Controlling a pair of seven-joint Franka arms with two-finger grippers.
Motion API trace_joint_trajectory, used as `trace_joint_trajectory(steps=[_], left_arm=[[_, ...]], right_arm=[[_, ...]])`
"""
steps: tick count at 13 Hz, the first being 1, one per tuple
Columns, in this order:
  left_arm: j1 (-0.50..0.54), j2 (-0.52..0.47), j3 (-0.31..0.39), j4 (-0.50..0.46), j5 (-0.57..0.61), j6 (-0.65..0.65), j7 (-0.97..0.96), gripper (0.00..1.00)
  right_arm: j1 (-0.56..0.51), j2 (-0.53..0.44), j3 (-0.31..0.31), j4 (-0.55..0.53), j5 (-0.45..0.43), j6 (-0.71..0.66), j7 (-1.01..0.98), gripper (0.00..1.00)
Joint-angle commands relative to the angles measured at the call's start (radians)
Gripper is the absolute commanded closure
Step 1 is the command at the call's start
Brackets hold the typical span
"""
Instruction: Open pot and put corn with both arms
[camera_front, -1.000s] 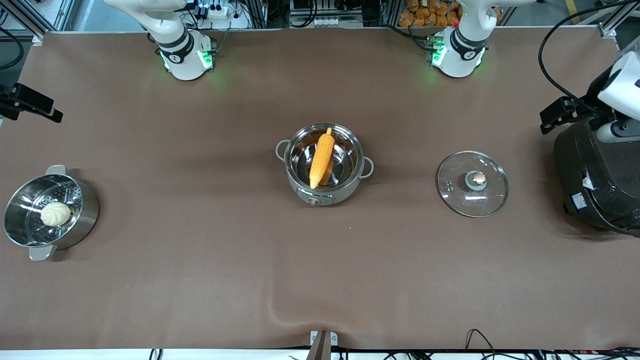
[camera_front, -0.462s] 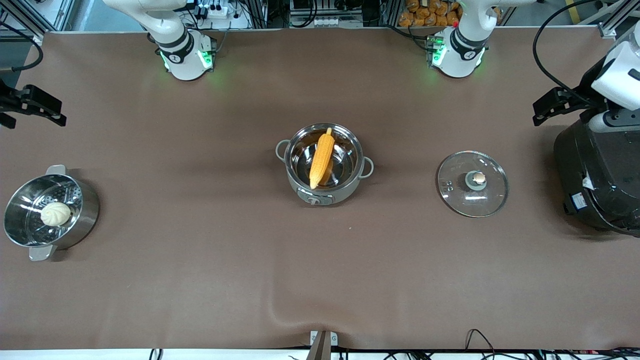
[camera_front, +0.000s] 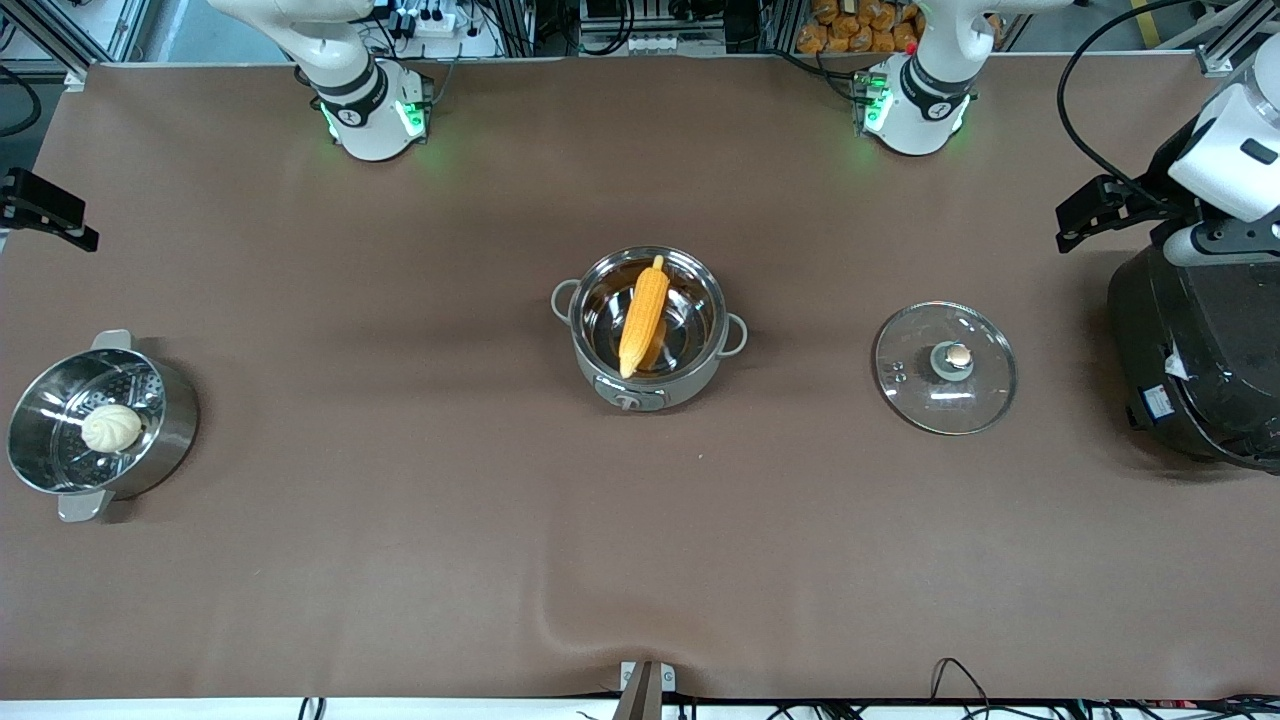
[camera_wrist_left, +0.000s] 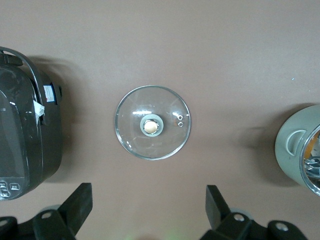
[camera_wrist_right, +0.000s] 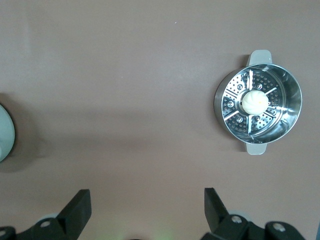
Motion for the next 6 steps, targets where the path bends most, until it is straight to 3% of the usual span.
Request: trace_joint_trajectory(steps=[1,6], left_arm=[[-0.005,0.013,0.004,0.029,-0.010,-0.008,0.008,0.00],[-0.005,0.018,0.004,0.029,-0.007,-0.010,0.008,0.00]], right_arm=[[-0.011,0.010,0.007,0.019,0.038,0.005,0.016,0.00],[-0.011,0.009,0.007,0.018,0.039,0.008,0.016,0.00]])
